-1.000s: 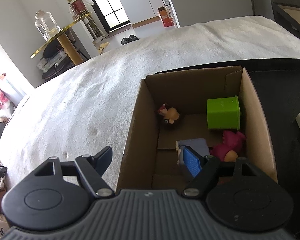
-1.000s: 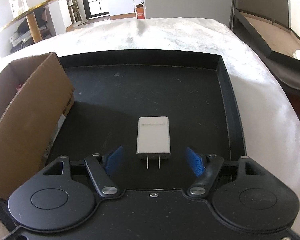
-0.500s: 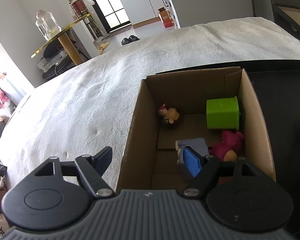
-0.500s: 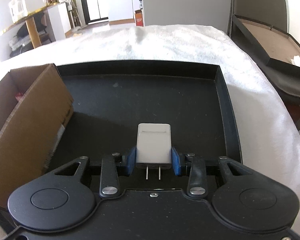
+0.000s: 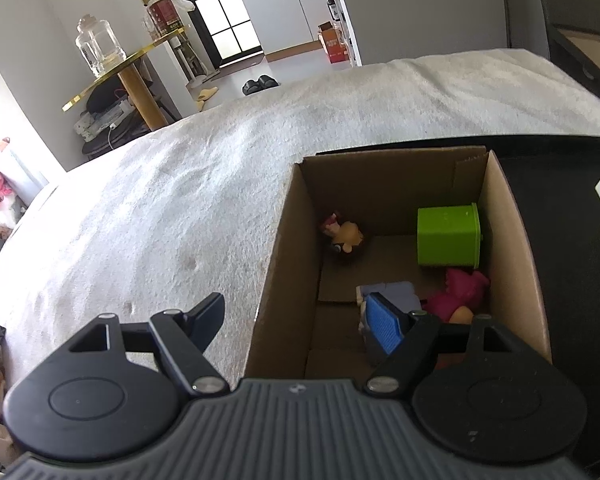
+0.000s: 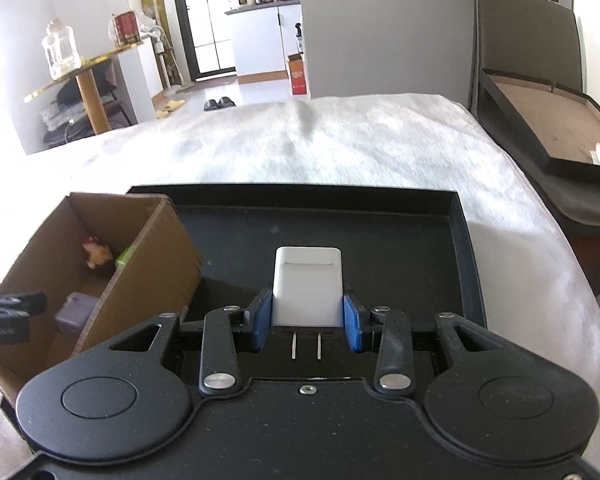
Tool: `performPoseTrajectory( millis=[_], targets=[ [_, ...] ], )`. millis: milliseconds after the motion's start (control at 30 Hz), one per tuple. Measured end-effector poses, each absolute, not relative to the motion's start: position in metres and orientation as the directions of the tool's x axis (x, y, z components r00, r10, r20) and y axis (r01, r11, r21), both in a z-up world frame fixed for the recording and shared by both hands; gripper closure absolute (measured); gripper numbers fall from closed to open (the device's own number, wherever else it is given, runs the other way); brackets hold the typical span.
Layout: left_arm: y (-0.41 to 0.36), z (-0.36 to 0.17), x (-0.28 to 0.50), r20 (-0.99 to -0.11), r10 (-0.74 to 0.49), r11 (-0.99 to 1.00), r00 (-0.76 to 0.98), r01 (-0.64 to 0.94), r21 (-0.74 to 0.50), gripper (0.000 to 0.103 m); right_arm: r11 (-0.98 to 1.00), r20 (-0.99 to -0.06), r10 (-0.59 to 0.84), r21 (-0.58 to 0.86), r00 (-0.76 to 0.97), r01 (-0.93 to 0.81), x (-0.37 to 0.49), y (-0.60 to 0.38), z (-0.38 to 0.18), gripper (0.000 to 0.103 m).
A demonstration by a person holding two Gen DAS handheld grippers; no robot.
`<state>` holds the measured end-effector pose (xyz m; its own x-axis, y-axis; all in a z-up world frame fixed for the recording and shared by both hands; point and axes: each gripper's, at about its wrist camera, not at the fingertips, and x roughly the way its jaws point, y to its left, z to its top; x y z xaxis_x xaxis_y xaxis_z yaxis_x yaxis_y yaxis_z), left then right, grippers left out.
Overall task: Organize rigid objects
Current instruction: 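Carry the white plug with the right gripper into the box and release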
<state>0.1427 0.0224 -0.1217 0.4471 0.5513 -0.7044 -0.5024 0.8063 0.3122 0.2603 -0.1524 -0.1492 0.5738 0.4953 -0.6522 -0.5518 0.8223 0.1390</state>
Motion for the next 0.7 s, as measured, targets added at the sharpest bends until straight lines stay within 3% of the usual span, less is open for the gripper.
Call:
performPoseTrajectory(
  millis=[467, 700],
  targets=[
    [0.032, -0.122, 0.132, -0.702, 0.532, 0.814, 0.473, -0.513, 0.270, 0.027, 0.786, -0.618, 0.550, 0.156, 0.561, -0.599, 0.249, -0.127, -0.127, 0.067],
    [0.036, -0.121, 0.124, -0.700, 0.507, 0.829, 0.502, -0.506, 0.238, 0.033, 0.757, -0.602, 0.582, 0.155, 0.547, -0.634, 0.241, -0.114, -0.115, 0.067]
  ],
)
